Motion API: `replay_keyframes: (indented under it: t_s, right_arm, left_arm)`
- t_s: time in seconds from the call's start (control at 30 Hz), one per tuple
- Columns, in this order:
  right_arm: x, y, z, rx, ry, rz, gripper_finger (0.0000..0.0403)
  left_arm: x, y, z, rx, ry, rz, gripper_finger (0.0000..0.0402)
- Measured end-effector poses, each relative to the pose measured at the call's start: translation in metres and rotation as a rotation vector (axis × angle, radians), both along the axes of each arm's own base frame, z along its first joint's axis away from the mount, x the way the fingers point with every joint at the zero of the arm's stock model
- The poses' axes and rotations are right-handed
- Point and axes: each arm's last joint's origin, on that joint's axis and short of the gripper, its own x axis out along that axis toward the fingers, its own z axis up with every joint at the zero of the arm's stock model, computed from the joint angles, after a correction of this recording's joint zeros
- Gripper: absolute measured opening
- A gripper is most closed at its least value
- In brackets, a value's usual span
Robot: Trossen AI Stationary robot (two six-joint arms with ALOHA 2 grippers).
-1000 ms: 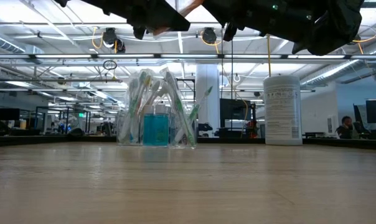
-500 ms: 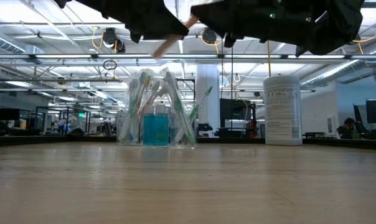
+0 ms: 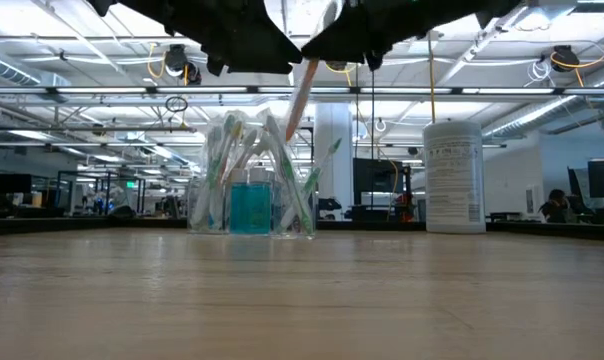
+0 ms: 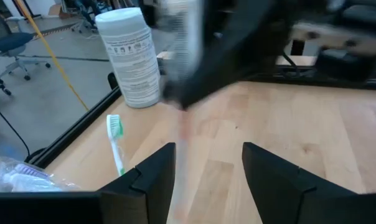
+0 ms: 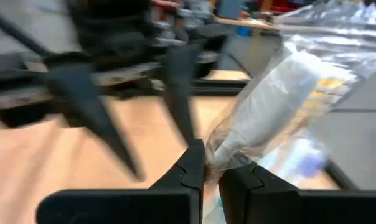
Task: Pick & Place toothbrushing station
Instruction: Put the orange toothbrush into the transparent organizer
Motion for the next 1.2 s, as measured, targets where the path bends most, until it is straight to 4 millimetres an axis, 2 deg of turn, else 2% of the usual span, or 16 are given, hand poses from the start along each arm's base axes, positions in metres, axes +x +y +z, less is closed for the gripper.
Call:
replay_keyframes:
  t_s: [0.1, 0.23, 0.47, 0.73, 0.97, 1.2]
  right_arm:
    - [0.008, -0.012, 0.0, -0.031, 0.021, -0.064, 0.0015]
    - [0.01, -0.026, -0.013, -0.033, 0.096, -0.102, 0.0015]
    - [0.01, -0.046, -0.021, 0.051, 0.119, -0.179, 0.0015]
    - [0.015, -0.056, -0.053, 0.158, 0.17, -0.147, 0.0015]
    - [0.02, -0.061, -0.069, 0.223, 0.213, -0.125, 0.0043]
    - [0.025, -0.061, -0.085, 0.209, 0.265, -0.102, 0.0033]
  left_arm:
    - [0.0, 0.001, 0.0, -0.015, -0.002, 0.009, 0.0188]
    - [0.0, 0.001, -0.001, -0.02, 0.006, 0.009, 0.0182]
    - [0.0, 0.001, -0.002, -0.022, 0.021, -0.006, 0.0173]
    - [-0.001, 0.001, -0.002, -0.024, 0.022, -0.012, 0.0163]
    - [-0.001, 0.0, -0.003, -0.017, 0.026, -0.02, 0.0163]
    - [-0.001, 0.0, -0.003, -0.006, 0.03, -0.024, 0.0163]
